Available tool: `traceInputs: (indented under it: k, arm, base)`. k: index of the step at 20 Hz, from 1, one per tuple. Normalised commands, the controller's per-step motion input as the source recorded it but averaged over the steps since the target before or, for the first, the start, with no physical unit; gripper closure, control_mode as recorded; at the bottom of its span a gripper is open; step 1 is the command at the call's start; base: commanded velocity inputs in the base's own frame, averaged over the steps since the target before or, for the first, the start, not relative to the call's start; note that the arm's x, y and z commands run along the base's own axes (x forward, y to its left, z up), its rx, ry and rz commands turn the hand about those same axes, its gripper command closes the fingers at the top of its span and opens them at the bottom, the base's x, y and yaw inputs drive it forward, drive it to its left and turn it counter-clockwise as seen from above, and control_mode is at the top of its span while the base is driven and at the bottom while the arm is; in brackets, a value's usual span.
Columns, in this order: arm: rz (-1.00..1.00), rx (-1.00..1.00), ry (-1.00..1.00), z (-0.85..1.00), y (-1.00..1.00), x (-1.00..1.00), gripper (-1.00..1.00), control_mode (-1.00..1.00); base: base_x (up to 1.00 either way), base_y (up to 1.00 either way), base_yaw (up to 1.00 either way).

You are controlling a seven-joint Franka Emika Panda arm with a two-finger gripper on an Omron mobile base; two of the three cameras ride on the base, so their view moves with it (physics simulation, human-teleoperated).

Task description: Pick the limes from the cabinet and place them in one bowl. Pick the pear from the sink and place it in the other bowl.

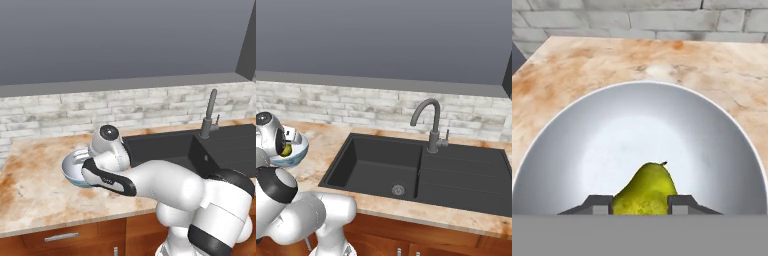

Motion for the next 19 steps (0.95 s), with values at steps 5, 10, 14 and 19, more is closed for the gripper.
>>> traceInputs:
  k: [5, 10, 14, 19]
  arm:
    - [0.0, 0.0, 0.0, 0.0, 0.0, 0.0, -1.0, -1.0]
    - [0.0, 0.0, 0.0, 0.08, 0.03, 0.0, -1.0, -1.0]
    - [0.0, 0.0, 0.03, 0.48, 0.0, -0.05, -1.0, -1.0]
    - [0.0, 0.03, 0.01, 0.69, -0.05, -0.29, -1.0, -1.0]
  base:
    - [0.0, 0.0, 0.0]
    - [0.0, 0.0, 0.0]
    - [0.0, 0.0, 0.0]
    - [0.0, 0.0, 0.0]
